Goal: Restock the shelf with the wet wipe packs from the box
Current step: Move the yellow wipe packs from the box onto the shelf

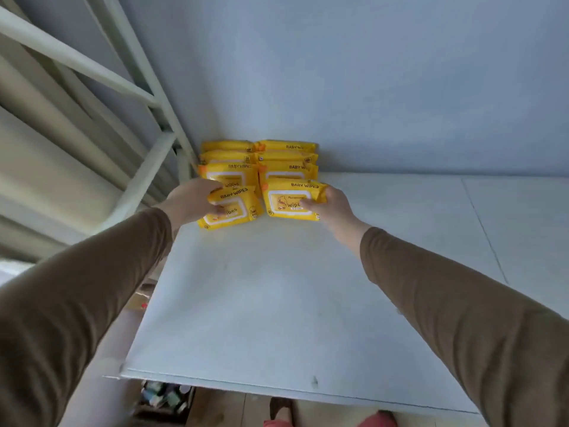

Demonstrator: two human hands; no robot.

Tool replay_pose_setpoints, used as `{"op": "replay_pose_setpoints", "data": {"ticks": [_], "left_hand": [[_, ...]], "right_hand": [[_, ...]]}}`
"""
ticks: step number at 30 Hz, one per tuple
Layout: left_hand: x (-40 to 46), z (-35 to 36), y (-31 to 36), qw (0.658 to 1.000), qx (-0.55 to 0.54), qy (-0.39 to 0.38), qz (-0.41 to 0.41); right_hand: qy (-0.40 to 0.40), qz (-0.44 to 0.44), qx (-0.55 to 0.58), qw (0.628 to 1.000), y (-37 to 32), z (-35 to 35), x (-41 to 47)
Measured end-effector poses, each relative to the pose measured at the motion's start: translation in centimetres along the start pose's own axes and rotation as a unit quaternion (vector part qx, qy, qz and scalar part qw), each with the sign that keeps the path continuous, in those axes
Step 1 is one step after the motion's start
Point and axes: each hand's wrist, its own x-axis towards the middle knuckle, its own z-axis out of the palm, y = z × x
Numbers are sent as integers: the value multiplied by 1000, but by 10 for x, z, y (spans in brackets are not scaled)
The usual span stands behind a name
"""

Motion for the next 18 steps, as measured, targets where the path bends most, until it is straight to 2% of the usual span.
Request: {"op": "replay_pose_setpoints", "data": {"ticks": [4,8,10,12,18], "left_hand": [[41,-3,-12,997,53,-8,59],[57,7,-17,994,8,75,83],[57,13,-21,989,23,107,99],[55,18,-24,986,54,113,111],[57,24,-23,985,54,122,110]], "right_hand": [[52,-13,-20,998,2,17,15],[135,-11,-58,989,8,28,19],[161,8,-72,984,13,30,19],[162,19,-77,984,15,32,20],[170,15,-143,975,11,39,29]]}}
